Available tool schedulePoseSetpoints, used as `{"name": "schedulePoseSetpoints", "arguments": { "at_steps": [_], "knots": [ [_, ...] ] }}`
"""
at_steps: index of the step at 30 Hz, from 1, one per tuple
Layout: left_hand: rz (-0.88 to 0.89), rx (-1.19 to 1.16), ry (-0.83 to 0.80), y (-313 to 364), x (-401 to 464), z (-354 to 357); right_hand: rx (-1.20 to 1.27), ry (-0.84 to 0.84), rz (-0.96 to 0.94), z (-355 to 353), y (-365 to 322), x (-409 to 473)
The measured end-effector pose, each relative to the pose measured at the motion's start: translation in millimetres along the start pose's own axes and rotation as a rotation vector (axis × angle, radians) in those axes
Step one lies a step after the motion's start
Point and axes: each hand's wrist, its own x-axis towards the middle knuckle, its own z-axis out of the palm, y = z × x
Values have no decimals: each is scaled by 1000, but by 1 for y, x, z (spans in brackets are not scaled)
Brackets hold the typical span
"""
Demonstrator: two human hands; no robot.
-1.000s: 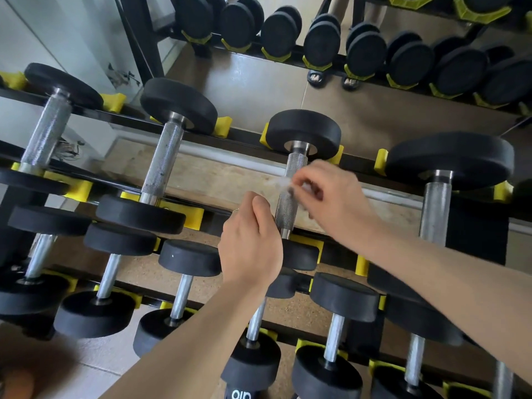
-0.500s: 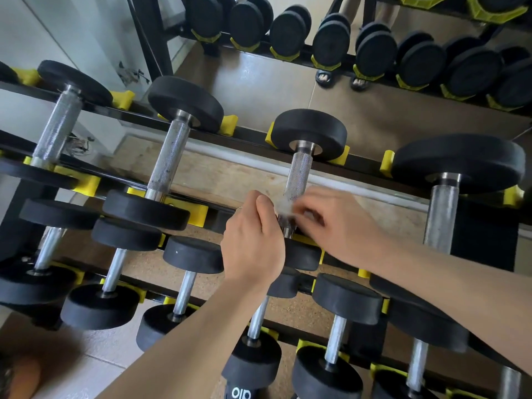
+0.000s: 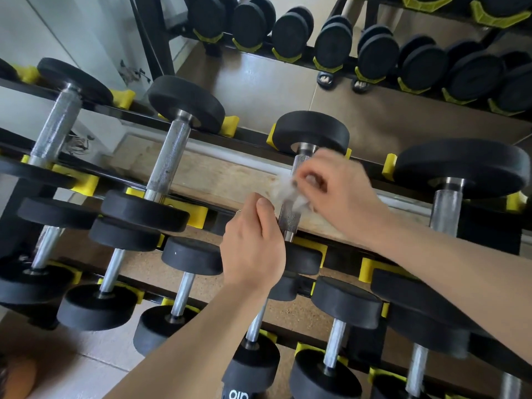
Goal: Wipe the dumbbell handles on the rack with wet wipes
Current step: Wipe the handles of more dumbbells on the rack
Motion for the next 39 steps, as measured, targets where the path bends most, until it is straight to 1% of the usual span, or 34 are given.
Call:
{"name": "schedulePoseSetpoints", "arguments": {
  "at_steps": [1,2,5,6,7,9,10,11,14,15,16,17,19,20,21,24,25,26,29,30,34,36,39],
  "knots": [
    [2,-2,0,-1,0,0,11,36,39,0,1,3],
    [2,-1,-3,0,0,0,15,19,54,4,-1,-1],
    [9,11,-9,0,0,0,15,-165,-13,11,-8,-26],
    [11,14,-6,1,0,0,24,-204,-28,9,-8,-28],
    [10,15,-5,1,0,0,27,-179,-23,5,-5,-22],
    [13,11,-3,0,0,0,44,32,43,-2,4,-5],
    [14,9,-1,-1,0,1,52,98,77,-2,5,-1],
    [14,9,1,-1,0,1,51,85,90,0,4,-3],
    [13,14,4,0,0,1,36,-160,1,12,-7,-34],
    [12,15,7,0,0,0,54,-215,-27,10,-9,-39],
    [10,12,6,0,-1,0,74,-203,-19,6,-8,-36],
    [10,7,2,1,0,0,89,-124,33,1,-4,-27],
    [7,7,2,0,-1,1,97,88,144,-5,2,-7],
    [8,8,6,0,-1,1,75,131,150,-5,2,-2],
    [9,9,10,0,-1,1,47,102,123,-2,-1,-2],
    [13,19,5,0,-1,0,54,-155,-3,10,-6,-24],
    [17,20,6,1,-1,0,65,-196,-14,9,-6,-28],
    [17,18,8,0,-1,0,85,-192,7,5,-5,-26],
    [16,2,4,-1,0,1,147,-34,99,-8,4,-14],
    [18,2,7,-1,0,1,143,-14,97,-10,6,-9],
    [16,3,5,-1,0,2,59,-85,32,-2,5,-8],
    [20,3,8,-2,0,2,53,-52,63,-1,2,-9],
    [18,7,9,-3,0,3,-6,-22,30,1,-7,-14]
  ]
}}
